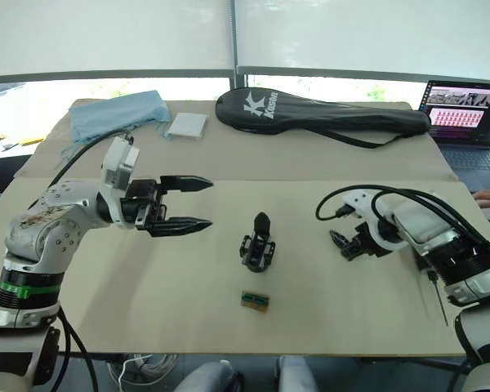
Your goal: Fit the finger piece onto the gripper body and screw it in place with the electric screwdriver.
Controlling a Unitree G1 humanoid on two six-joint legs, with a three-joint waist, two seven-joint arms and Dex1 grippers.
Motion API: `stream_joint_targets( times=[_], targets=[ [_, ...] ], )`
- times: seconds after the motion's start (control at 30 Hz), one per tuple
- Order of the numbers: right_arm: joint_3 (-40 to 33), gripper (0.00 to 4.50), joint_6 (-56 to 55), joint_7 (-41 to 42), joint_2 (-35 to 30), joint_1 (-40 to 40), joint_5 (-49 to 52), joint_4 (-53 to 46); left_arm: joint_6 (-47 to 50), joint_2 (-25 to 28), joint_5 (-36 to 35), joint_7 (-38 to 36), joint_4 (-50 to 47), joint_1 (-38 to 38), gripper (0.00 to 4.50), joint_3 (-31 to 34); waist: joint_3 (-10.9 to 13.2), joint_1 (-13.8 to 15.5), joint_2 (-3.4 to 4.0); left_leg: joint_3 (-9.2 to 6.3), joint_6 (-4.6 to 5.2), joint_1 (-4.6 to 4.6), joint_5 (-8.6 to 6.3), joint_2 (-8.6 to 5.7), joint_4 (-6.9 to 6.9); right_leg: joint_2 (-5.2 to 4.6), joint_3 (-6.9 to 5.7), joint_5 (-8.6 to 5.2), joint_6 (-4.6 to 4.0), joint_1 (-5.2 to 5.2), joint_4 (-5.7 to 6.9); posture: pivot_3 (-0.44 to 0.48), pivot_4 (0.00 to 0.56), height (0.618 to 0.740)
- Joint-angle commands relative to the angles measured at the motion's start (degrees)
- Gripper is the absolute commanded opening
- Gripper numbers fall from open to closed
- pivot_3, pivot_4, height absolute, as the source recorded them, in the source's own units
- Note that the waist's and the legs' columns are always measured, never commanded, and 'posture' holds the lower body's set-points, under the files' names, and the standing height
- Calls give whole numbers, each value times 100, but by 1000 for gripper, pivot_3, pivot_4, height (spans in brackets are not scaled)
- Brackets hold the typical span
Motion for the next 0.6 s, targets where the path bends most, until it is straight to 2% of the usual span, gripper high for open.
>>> stream_joint_targets(
  times=[0.03,0.17,0.23,0.33,0.47,0.6],
  targets=[
    [-127,1102,53,160,-1,162,69,-154,7,68,-31,-17,-169,-6,4500,74,0,-1,0,0,0,0,0,0,1,0,0,0,0,0,0,0,150,740],
    [-1396,1106,-736,50,15,587,369,-885,237,-12,-205,288,-162,106,4500,250,0,-1,0,0,0,0,0,0,0,0,1,0,0,-2,2,0,150,740],
    [-2179,1106,-1373,-50,49,929,511,-1557,457,-160,-441,674,-105,172,4500,508,0,-4,2,2,0,-2,0,-3,0,0,2,1,0,-7,7,0,150,740],
    [-2880,1106,-2222,-453,165,1350,361,-2364,780,-432,-719,1330,-31,194,4500,849,0,-7,2,6,-1,-3,1,-2,2,2,-2,1,0,-16,18,0,150,740],
    [-3273,1106,-2592,-1192,829,1282,346,-3119,1296,-1116,-1258,2474,-23,-71,4500,1180,-1,-4,-1,7,-6,4,3,-1,6,2,-10,2,-2,-9,22,0,150,740],
    [-2790,1106,-2941,-1841,1387,887,-214,-3380,1621,-1920,-1713,3613,-140,-339,4500,1325,-1,2,-1,7,-6,2,4,-8,30,-3,-4,3,-3,-9,43,0,150,740]
  ],
)
